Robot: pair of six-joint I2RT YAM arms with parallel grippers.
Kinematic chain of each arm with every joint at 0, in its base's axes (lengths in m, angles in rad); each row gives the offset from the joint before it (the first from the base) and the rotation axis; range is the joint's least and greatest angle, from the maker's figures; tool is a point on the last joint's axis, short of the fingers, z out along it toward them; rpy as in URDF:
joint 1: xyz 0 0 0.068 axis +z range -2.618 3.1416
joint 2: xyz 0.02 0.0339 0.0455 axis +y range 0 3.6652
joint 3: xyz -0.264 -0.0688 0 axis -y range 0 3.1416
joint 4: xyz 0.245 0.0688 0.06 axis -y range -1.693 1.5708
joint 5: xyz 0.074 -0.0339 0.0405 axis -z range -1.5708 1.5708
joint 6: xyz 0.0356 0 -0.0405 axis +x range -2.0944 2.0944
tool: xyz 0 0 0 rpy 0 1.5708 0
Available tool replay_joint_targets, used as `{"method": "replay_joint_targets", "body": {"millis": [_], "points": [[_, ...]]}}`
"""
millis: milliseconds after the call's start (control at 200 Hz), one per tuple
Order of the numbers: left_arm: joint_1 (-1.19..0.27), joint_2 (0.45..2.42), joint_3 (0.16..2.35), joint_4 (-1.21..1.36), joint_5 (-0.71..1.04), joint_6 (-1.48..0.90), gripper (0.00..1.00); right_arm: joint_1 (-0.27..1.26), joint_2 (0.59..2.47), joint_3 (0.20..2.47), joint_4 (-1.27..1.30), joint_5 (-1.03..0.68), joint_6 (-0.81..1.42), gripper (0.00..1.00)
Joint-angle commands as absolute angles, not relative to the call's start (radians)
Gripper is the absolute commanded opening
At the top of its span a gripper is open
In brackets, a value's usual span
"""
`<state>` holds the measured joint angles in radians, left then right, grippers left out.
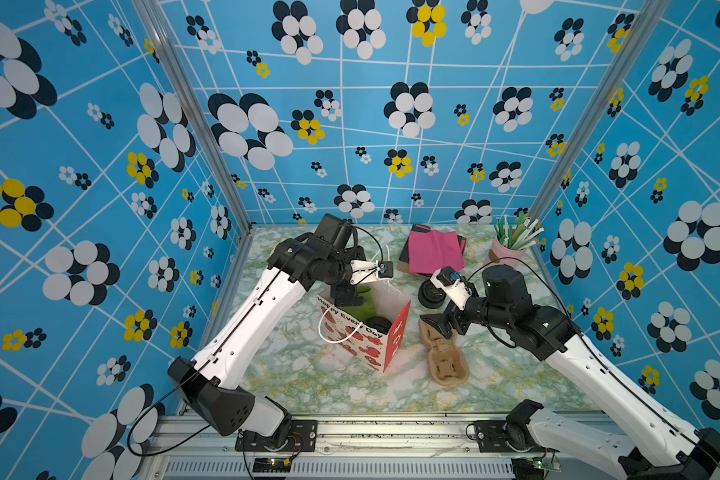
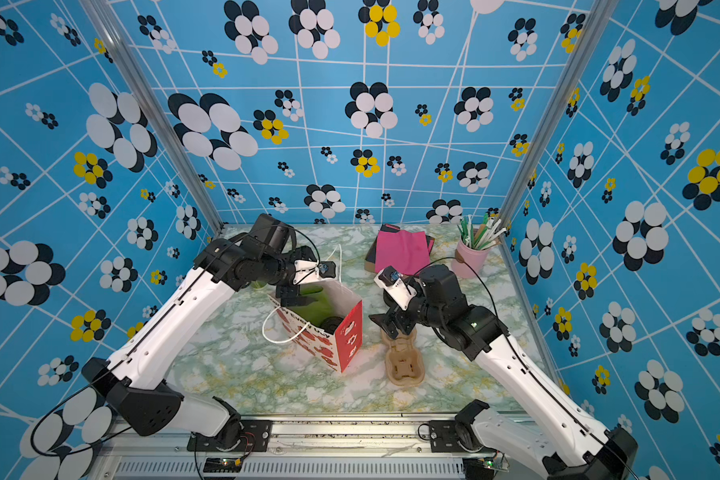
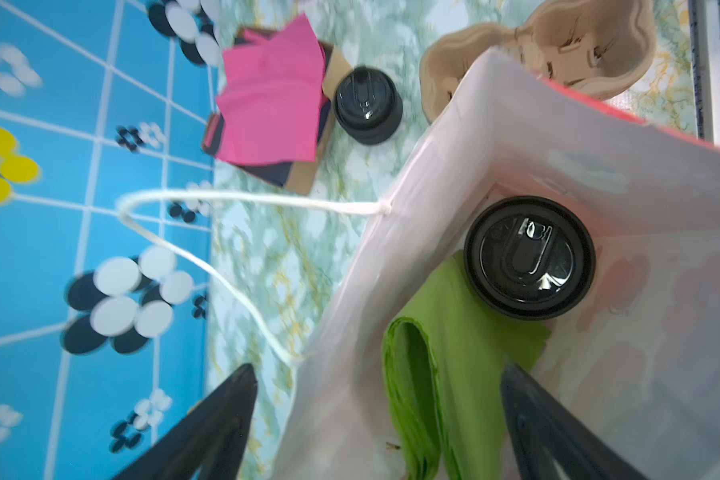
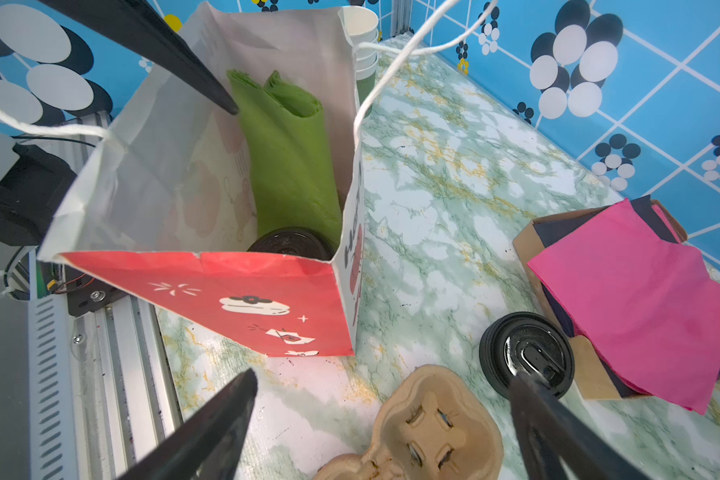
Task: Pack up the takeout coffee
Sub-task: 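Open both grippers and withdraw them from the bag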
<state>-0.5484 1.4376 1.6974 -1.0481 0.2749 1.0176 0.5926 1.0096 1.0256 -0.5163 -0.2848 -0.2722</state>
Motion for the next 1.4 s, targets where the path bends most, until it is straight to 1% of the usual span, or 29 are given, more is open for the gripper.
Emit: {"method": "replay_joint_targets", "body": {"millis": [0,95,220,300,400,520,590,640,760,885,1119,1394], "points": [[-0.523,1.335,1.703,-0.911,0.383,0.942,0.99,0.591,0.987,1.04,-0.539,-0.271,-0.268,0.98],[-0.498,1.247,1.659,-0.767,0.417,0.848,0.99,0.592,0.979,1.039,-0.523,-0.261,-0.261,0.98],[-0.432,1.149,1.599,-0.574,0.437,0.617,0.99,0.591,0.968,1.031,-0.462,-0.21,-0.226,0.99],[-0.373,1.108,1.576,-0.501,0.393,0.457,0.99,0.592,0.966,1.032,-0.417,-0.149,-0.193,0.99],[-0.285,1.05,1.52,-0.451,0.296,0.305,0.99,0.59,0.977,1.035,-0.362,-0.034,-0.147,0.99],[-0.156,0.992,1.416,-0.421,0.193,0.158,0.99,0.587,1.006,1.033,-0.322,0.171,-0.104,0.99],[-0.062,0.968,1.343,-0.403,0.186,0.066,0.99,0.574,1.04,1.046,-0.332,0.264,-0.086,0.99],[-0.002,0.952,1.277,-0.377,0.194,0.001,0.99,0.553,1.067,1.056,-0.352,0.301,-0.061,0.99],[0.115,0.923,1.101,-0.293,0.212,-0.138,0.99,0.452,1.105,1.033,-0.368,0.287,0.03,0.99],[0.174,0.91,0.93,-0.201,0.2,-0.225,0.99,0.366,1.117,0.955,-0.348,0.277,0.069,0.99],[0.19,0.919,0.665,0.026,0.138,-0.249,0.99,0.286,1.094,0.785,-0.241,0.259,0.037,0.99],[0.194,1.012,0.466,0.307,0.043,-0.268,0.99,0.167,1.146,0.638,-0.05,0.25,0.0,0.99]]}}
